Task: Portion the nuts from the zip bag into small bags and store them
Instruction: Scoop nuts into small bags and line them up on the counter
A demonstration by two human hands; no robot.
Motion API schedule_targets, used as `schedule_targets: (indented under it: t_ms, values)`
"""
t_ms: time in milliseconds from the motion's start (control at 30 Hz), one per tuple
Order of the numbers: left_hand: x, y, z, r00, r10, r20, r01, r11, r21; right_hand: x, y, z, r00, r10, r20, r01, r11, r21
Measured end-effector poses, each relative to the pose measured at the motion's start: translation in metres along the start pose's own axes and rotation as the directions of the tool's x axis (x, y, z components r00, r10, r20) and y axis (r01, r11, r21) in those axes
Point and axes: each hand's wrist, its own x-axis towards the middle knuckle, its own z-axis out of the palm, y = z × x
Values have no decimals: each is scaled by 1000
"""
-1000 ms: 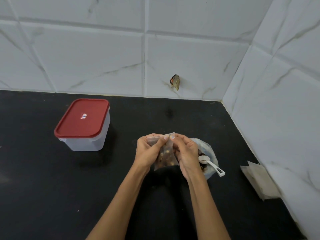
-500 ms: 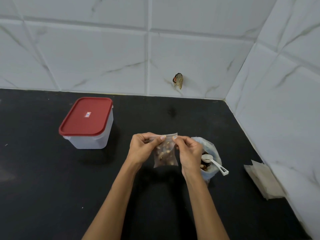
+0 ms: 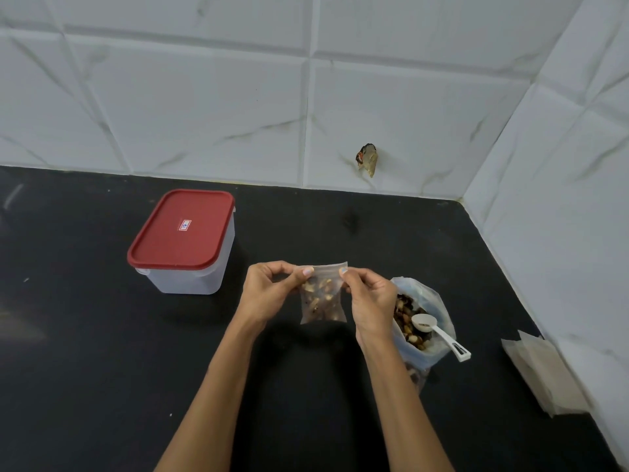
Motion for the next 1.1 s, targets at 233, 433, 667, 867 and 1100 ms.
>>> schedule_targets:
  t_ms: [233, 433, 667, 867, 1100]
  values:
    - [30, -4, -22, 999, -26, 26, 25, 999, 37, 30, 12, 27, 999, 52, 17, -51, 998, -28]
    - [78, -21, -24, 972, -105, -212, 134, 983, 127, 71, 33, 61, 973, 226, -42, -229, 970, -83]
    - [121, -36, -26, 873, -130, -471, 267, 934, 237, 112, 53, 94, 937, 335, -96, -347, 921, -179]
    - [144, -36, -22, 861, -139, -489, 366, 837, 406, 128, 58, 105, 974, 215, -74, -225, 862, -454]
    - [157, -31, -22, 877, -77, -475, 379, 717, 584, 144, 58, 112, 990, 133, -43, -131, 776, -617]
